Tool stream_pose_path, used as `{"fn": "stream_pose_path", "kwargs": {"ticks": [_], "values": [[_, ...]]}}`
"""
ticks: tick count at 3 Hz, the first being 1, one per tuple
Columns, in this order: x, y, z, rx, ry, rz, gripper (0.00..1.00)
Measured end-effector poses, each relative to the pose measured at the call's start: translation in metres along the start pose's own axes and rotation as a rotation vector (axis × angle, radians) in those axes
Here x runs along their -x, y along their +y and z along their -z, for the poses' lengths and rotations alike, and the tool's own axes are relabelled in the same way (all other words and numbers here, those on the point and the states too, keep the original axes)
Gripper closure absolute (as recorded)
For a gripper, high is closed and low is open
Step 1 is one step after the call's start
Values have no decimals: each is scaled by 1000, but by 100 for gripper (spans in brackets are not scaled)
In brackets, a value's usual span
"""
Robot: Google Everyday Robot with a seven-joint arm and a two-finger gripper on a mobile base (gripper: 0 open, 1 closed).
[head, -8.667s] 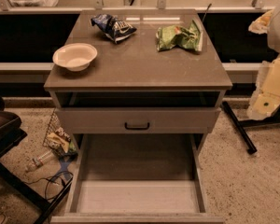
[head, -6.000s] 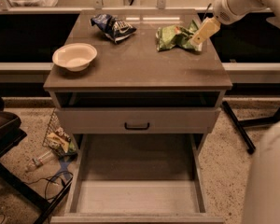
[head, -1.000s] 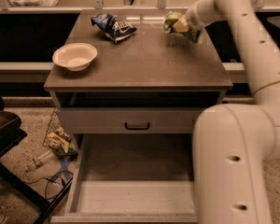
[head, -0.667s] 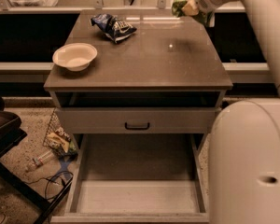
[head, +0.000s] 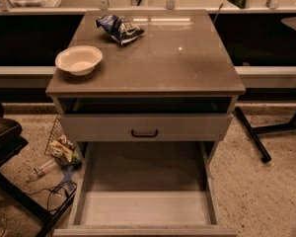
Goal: Place green jalapeno chip bag into middle drawer
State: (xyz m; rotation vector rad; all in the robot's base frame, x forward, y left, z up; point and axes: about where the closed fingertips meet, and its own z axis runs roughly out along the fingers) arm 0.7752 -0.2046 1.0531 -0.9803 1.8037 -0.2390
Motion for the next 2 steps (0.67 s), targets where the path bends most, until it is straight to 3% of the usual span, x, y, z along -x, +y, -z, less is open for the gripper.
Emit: {"fn": "stream_pose_path", "kwargs": {"ticks": [1, 2], "values": [[-13, 12, 69, 5, -63, -36, 100], [-38, 36, 106, 24, -128, -79, 100]]}}
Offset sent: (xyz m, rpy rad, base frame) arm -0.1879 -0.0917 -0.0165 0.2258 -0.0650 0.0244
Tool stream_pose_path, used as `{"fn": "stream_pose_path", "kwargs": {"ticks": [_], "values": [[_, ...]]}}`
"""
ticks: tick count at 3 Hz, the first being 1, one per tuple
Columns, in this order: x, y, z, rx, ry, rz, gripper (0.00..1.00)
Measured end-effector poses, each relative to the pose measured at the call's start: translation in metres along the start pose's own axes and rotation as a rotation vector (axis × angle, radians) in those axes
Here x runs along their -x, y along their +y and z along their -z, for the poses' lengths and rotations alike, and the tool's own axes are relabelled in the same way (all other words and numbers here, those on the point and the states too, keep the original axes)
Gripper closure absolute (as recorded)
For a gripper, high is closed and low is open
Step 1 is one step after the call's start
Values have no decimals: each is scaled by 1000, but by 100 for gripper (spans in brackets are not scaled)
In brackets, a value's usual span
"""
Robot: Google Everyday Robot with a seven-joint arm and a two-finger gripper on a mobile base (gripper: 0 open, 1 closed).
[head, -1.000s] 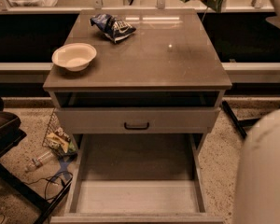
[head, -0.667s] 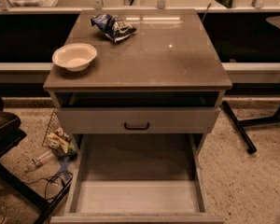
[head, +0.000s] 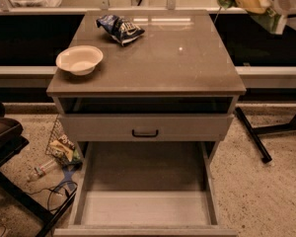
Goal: Place green jalapeno chip bag into middle drawer
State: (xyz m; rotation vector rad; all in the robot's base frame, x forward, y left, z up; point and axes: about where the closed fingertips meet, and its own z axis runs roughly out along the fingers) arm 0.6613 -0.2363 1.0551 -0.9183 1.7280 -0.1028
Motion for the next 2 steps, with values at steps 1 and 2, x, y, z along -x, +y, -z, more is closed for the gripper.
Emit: {"fn": "stream_pose_path", "kwargs": {"ticks": [1, 2], "values": [[-29, 56, 48, 69, -55, -1, 100], [-86, 78, 103, 116, -22, 40, 100]]}}
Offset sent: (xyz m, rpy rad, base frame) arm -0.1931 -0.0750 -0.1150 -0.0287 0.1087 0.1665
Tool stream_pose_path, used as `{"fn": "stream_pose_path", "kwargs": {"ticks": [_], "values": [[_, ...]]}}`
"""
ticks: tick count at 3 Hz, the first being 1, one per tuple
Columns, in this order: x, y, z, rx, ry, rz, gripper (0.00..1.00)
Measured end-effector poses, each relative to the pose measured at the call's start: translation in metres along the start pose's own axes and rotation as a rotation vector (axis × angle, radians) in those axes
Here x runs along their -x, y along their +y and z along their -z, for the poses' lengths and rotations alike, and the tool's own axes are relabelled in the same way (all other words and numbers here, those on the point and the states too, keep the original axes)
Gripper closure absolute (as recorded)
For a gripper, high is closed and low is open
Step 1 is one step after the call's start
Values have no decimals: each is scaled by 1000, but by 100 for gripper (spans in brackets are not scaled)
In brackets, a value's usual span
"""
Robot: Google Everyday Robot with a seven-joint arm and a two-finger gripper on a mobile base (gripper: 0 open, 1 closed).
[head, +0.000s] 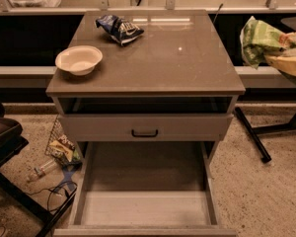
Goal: Place green jalapeno chip bag into middle drawer
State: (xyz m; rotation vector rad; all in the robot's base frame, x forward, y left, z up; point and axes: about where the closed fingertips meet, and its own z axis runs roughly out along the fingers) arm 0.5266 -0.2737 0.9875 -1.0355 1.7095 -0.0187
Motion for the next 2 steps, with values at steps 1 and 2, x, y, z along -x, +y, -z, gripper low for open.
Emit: {"fn": "stream_pose_path", "kwargs": {"ticks": [1, 2], "values": [[2, 0, -2, 2, -2, -1, 100], [-10, 12, -5, 2, -3, -20, 100]]}}
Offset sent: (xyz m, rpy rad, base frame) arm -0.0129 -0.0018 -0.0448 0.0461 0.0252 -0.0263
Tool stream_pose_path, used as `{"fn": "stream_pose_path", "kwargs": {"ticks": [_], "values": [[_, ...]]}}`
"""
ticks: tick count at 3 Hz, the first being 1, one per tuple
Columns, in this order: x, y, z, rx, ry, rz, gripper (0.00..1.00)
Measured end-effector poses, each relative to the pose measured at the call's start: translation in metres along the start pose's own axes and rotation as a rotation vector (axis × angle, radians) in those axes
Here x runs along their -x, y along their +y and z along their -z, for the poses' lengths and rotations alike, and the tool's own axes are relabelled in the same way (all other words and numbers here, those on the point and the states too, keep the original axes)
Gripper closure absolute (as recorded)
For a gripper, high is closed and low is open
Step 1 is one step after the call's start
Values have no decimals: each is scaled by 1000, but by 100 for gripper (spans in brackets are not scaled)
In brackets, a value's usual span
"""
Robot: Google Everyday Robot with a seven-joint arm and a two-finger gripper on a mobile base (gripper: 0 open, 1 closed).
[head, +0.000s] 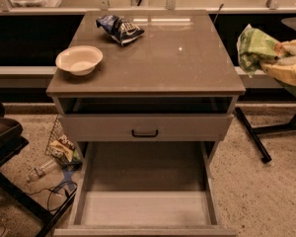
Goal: Place green jalapeno chip bag into middle drawer
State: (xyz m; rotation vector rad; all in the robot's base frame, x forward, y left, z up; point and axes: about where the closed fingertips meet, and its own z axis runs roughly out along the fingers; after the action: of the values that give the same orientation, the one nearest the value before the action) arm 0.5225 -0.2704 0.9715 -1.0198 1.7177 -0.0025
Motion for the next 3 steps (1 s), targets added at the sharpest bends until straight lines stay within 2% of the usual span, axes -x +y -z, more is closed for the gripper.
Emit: {"fn": "stream_pose_path", "kwargs": {"ticks": [1, 2, 3], "values": [[-32, 43, -4, 60, -9, -36, 100], [-80, 104, 7, 163, 40, -60, 100], [-113, 159, 7, 290, 62, -53, 100]]}}
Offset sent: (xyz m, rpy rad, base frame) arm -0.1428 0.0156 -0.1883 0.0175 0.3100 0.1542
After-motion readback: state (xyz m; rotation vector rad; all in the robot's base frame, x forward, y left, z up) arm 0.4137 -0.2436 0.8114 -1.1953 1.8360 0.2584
